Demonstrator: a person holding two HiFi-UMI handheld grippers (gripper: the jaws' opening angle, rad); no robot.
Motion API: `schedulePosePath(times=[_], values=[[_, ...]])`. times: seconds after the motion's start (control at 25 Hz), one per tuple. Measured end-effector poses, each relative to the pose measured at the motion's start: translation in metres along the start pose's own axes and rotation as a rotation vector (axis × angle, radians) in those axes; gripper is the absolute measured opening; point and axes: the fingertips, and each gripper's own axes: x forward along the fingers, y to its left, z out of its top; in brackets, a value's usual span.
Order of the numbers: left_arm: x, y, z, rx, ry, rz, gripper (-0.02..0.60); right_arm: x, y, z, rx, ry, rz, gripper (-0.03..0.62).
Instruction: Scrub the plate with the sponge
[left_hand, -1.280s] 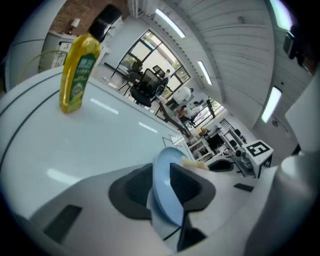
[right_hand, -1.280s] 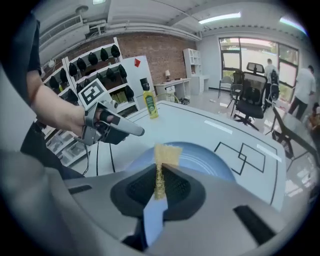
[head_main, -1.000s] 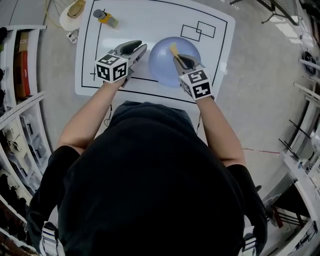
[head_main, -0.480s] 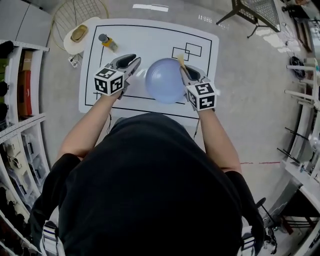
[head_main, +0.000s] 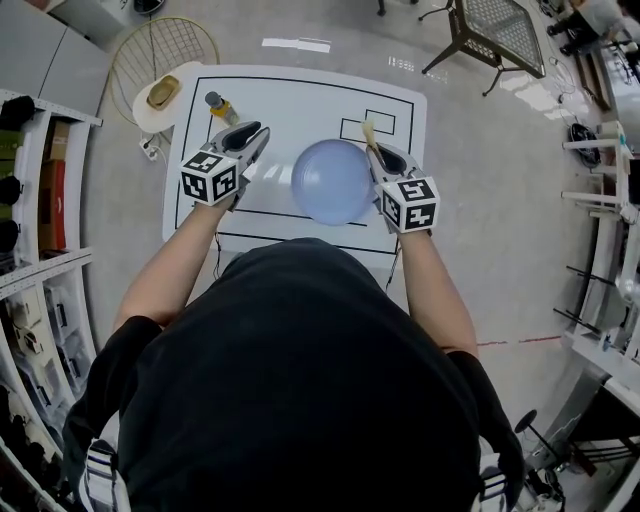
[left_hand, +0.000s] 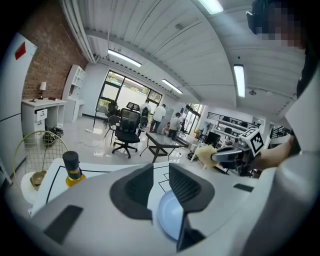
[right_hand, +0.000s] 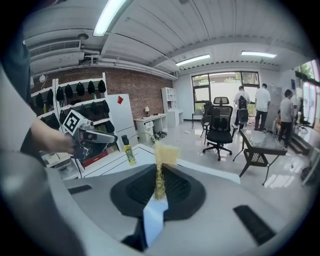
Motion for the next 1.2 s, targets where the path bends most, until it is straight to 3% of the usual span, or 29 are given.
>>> schedulePosePath(times=[0.72, 1.2], values=[[-0.021, -0.005, 0.016, 0.033, -0.033, 0.000, 0.097, -0.040, -0.013, 0.013, 0.026, -0.070, -0.074, 0.028], [-0.035, -0.001, 0.020, 0.042, -0.038, 0.014, 0.095, -0.047, -0.009, 0.019, 0.028, -0.092, -0.070, 0.028]])
